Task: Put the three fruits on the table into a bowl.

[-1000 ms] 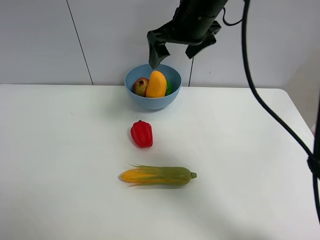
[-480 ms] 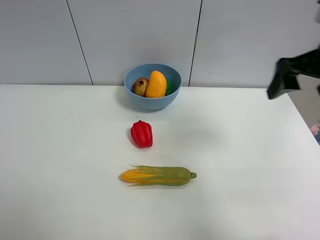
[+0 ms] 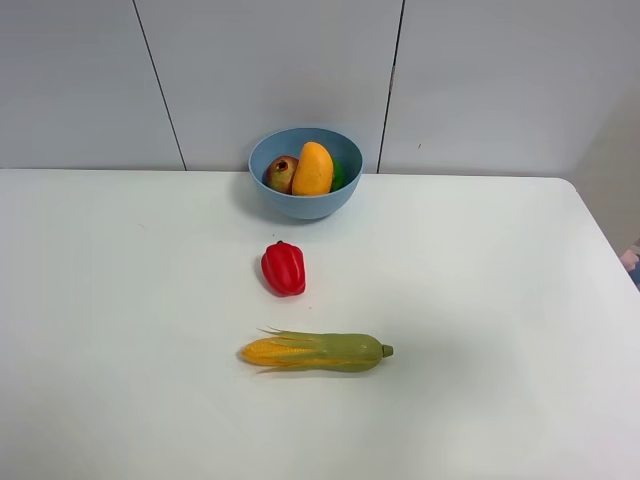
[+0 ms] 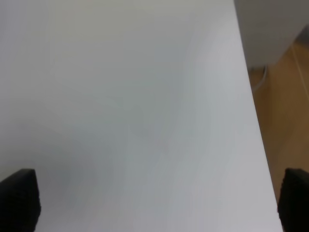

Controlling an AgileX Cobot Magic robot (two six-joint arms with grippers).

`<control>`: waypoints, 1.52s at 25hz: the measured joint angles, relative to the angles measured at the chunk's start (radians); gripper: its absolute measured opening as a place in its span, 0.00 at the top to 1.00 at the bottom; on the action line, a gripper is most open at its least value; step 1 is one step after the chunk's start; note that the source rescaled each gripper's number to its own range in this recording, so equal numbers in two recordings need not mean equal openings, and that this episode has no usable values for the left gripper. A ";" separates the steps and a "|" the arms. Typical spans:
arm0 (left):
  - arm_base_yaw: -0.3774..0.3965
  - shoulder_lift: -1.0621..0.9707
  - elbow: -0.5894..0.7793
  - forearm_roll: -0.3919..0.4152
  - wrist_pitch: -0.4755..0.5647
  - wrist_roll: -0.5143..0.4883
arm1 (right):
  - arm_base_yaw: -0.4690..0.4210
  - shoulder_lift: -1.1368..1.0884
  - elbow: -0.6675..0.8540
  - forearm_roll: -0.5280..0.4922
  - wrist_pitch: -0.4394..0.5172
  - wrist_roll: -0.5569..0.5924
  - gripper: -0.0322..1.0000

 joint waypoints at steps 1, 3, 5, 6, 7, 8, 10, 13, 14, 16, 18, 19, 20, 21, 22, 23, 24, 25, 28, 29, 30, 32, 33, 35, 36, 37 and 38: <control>0.000 0.000 0.000 0.000 0.000 0.000 | 0.000 -0.062 0.023 0.003 -0.016 0.001 0.01; 0.000 0.000 0.000 0.000 0.000 0.000 | 0.000 -0.167 0.068 0.005 -0.058 0.002 0.01; 0.000 0.000 0.000 0.000 0.000 0.000 | 0.000 -0.264 0.121 0.004 -0.096 0.004 0.01; 0.000 0.000 0.000 0.000 0.000 0.000 | 0.000 -0.298 0.152 0.004 -0.109 0.007 0.01; 0.000 0.000 0.000 0.000 0.000 0.000 | 0.000 -0.333 0.187 0.005 -0.116 0.008 0.01; 0.000 0.000 0.000 0.000 0.000 0.000 | 0.000 -0.364 0.222 0.005 -0.122 0.008 0.01; 0.000 0.000 0.000 0.000 0.000 0.000 | 0.000 -0.406 0.287 0.005 -0.125 0.009 0.01; 0.000 0.000 0.000 0.000 0.000 0.000 | 0.000 -0.440 0.371 0.010 -0.127 0.017 0.01; 0.000 0.000 0.000 0.000 0.000 0.000 | 0.000 -0.442 0.394 0.012 -0.127 0.020 0.01; 0.000 0.000 0.000 0.000 0.000 0.000 | 0.000 -0.444 0.431 0.014 -0.128 0.025 0.01; 0.000 0.000 0.000 0.000 0.000 0.000 | 0.000 -0.444 0.464 0.014 -0.128 0.025 0.01; 0.000 0.000 0.000 0.000 0.000 0.000 | 0.000 -0.444 0.473 0.014 -0.128 0.032 0.01; 0.000 0.000 0.000 0.000 0.000 0.000 | 0.000 -0.444 0.476 0.011 -0.128 0.041 0.01; 0.000 0.000 0.000 0.000 0.000 0.000 | 0.000 -0.444 0.476 0.008 -0.128 0.048 0.01; 0.000 0.000 0.000 0.000 0.000 0.000 | 0.000 -0.444 0.477 0.004 -0.130 0.056 0.01; 0.000 0.000 0.000 0.000 0.000 0.000 | 0.000 -0.444 0.477 -0.001 -0.130 0.067 0.01; 0.000 0.000 0.000 0.000 0.000 0.000 | 0.000 -0.444 0.477 -0.005 -0.131 0.070 0.01; 0.000 0.000 0.000 0.000 0.000 0.000 | 0.000 -0.444 0.477 -0.008 -0.131 0.073 0.01; 0.000 0.000 0.000 0.000 0.000 0.000 | 0.000 -0.444 0.477 -0.010 -0.131 0.076 0.01; 0.000 0.000 0.000 0.000 0.000 0.000 | 0.000 -0.444 0.477 -0.010 -0.131 0.076 0.01; 0.000 0.000 0.000 0.000 0.000 0.000 | 0.000 -0.444 0.477 -0.011 -0.131 0.076 0.01; 0.000 0.000 0.000 0.000 0.000 0.000 | 0.000 -0.444 0.477 -0.011 -0.131 0.077 0.01; 0.000 0.000 0.000 0.000 0.000 0.000 | 0.000 -0.444 0.477 -0.011 -0.131 0.077 0.01; 0.000 0.000 0.000 0.000 0.000 0.000 | 0.000 -0.444 0.477 -0.018 -0.131 0.077 0.01; 0.000 0.000 0.000 0.000 0.000 0.000 | 0.000 -0.444 0.477 -0.012 -0.131 0.077 0.01; 0.000 0.000 0.000 0.000 0.000 0.000 | 0.000 -0.444 0.477 -0.012 -0.131 0.077 0.01; 0.000 0.000 0.000 0.000 0.000 0.000 | 0.000 -0.444 0.477 -0.012 -0.131 0.077 0.01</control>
